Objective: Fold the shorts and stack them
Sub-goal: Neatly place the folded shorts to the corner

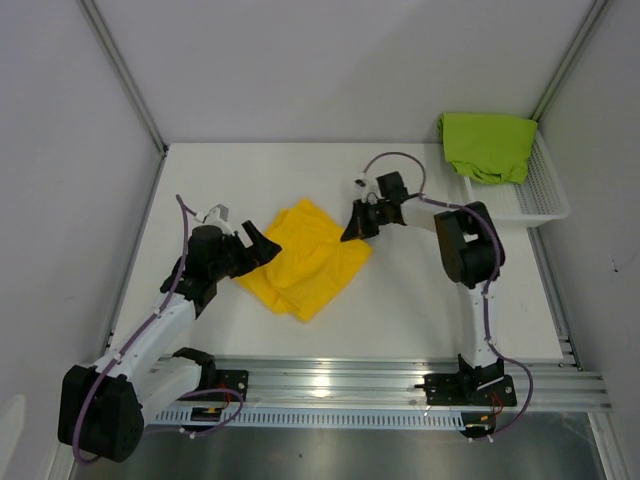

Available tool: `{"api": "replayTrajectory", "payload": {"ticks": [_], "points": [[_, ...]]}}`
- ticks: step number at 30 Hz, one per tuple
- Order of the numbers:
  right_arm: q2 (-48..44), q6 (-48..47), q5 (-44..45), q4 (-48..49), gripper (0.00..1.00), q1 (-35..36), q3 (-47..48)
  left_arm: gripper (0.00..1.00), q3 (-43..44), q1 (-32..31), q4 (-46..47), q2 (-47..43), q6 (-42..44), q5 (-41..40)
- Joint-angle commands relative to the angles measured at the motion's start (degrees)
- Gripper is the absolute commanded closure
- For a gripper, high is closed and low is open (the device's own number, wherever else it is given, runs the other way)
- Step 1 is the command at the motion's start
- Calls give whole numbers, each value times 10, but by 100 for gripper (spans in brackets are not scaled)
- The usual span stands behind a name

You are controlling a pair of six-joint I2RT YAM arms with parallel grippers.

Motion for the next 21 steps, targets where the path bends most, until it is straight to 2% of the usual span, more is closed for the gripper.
{"api": "replayTrajectory", "payload": {"ticks": [1,2,3,6,7,9,12,21], "points": [[-90,164,96,145,100,-56,-135,1,-6,-2,15,9,17,-1],[-126,175,123,149,100,-52,-161,1,-6,-2,16,12,22,-5],[-146,189,187,149,100,-38,-219,1,-4,-2,16,14,23,-8],[-191,238,198,240,100,2,-299,1,-2,-2,17,26,30,-20],[-191,236,205,227,100,16,-303,1,1,-2,17,29,32,-23],[-166,224,234,205,100,42,-279,1,5,-2,19,37,34,-28],[-118,244,218,208,100,62,-233,1,19,-2,6,37,38,-37],[-38,270,254,203,100,127,-108,1,62,-1,-90,-38,62,-103]]}}
